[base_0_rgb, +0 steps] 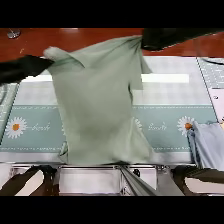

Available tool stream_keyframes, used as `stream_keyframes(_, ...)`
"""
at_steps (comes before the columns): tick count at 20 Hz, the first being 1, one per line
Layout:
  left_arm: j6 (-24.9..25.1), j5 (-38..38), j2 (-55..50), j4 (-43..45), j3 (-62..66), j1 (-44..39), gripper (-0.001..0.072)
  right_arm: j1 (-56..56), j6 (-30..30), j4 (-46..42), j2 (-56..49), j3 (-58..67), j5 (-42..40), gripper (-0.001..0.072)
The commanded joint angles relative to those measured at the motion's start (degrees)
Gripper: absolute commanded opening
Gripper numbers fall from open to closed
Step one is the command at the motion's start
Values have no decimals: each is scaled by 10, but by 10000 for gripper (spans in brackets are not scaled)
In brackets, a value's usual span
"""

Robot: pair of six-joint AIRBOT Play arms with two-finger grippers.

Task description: Fold the shirts.

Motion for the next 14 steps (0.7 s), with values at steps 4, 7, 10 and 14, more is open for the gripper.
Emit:
stream_keyframes(4,8,46,-177,9,0,-24,22,-21,71,25,-146,0,-77,40)
stream_keyframes(7,4,-21,-211,38,40,-6,691,-82,31,113,-149,2,-38,629)
stream_keyframes(10,-70,-82,-215,197,99,43,702,-178,-5,106,-118,11,120,626)
stream_keyframes(14,-211,-108,-224,362,75,80,701,-243,-21,-99,-20,-108,245,625)
